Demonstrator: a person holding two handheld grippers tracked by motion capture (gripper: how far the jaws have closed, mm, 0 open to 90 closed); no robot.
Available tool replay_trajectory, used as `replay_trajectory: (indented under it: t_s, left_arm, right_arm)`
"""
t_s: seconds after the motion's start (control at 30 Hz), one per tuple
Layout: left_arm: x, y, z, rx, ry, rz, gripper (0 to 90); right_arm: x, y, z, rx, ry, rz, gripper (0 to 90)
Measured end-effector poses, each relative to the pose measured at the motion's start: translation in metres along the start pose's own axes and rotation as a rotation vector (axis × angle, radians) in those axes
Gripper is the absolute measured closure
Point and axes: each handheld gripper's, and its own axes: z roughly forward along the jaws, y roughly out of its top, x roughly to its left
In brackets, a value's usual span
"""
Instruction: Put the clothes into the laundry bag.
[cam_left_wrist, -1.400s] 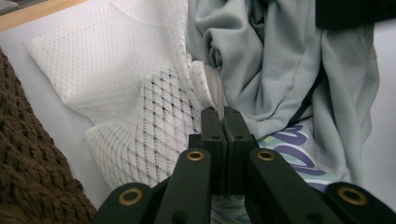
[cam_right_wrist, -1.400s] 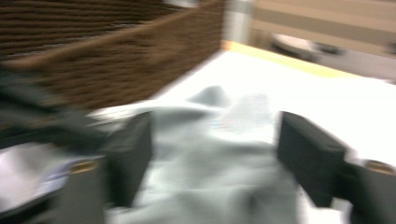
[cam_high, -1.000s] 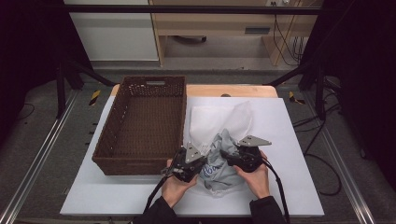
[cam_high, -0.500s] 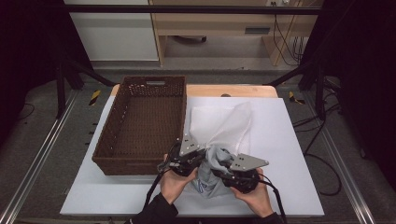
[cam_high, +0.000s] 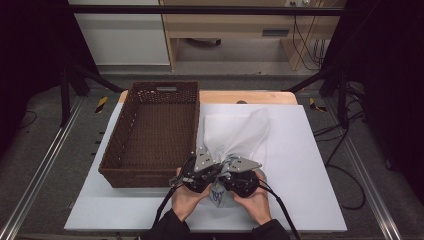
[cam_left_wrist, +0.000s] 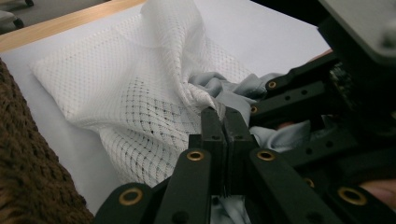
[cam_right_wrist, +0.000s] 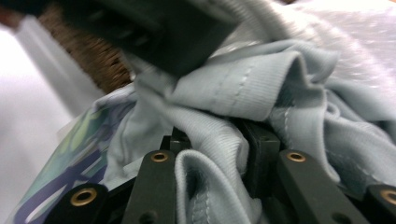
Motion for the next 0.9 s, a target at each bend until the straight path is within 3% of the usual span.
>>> replay_trajectory:
  t_s: [0.1, 0.23, 0.27, 0.3, 0.4, 0.5, 0.6, 0.73, 0.8, 0.9]
  left_arm:
    - [0.002, -0.005, 0.0, 0.008, 0.008, -0.004, 88.9]
    - [0.003, -0.008, 0.002, 0.014, 0.014, -0.001, 88.9]
    - [0.003, -0.007, 0.002, 0.012, 0.016, -0.002, 88.9]
    - [0.003, -0.007, 0.002, 0.012, 0.017, -0.002, 88.9]
    - [0.001, -0.008, 0.002, 0.018, 0.03, 0.013, 88.9]
    - [0.001, -0.009, 0.003, 0.019, 0.038, 0.023, 88.9]
    - [0.001, -0.009, 0.003, 0.02, 0.033, 0.02, 88.9]
    - [0.002, -0.007, 0.002, 0.017, 0.03, 0.017, 88.9]
    - [0.003, -0.006, 0.001, 0.016, 0.034, 0.015, 88.9]
    - [0.007, -0.004, -0.002, 0.013, 0.038, 0.004, 88.9]
  right_arm:
    - [0.0, 0.0, -0.004, 0.002, 0.034, -0.009, 66.2]
    - [-0.005, 0.0, -0.02, -0.049, 0.069, 0.017, 50.1]
    - [-0.007, -0.002, -0.036, -0.102, 0.05, 0.017, 37.6]
    - [-0.008, -0.002, -0.042, -0.124, 0.043, 0.019, 33.3]
    - [-0.015, -0.003, -0.064, -0.203, 0.018, 0.034, 24.6]
    - [-0.029, -0.003, -0.077, -0.225, -0.053, 0.053, 20.2]
    - [-0.041, -0.005, -0.073, -0.192, -0.095, 0.088, 23.8]
    - [-0.044, -0.008, -0.037, -0.081, -0.066, 0.077, 36.4]
    - [-0.043, -0.01, -0.024, -0.051, -0.015, 0.076, 58.6]
    - [-0.034, -0.009, -0.031, -0.086, 0.006, 0.052, 75.7]
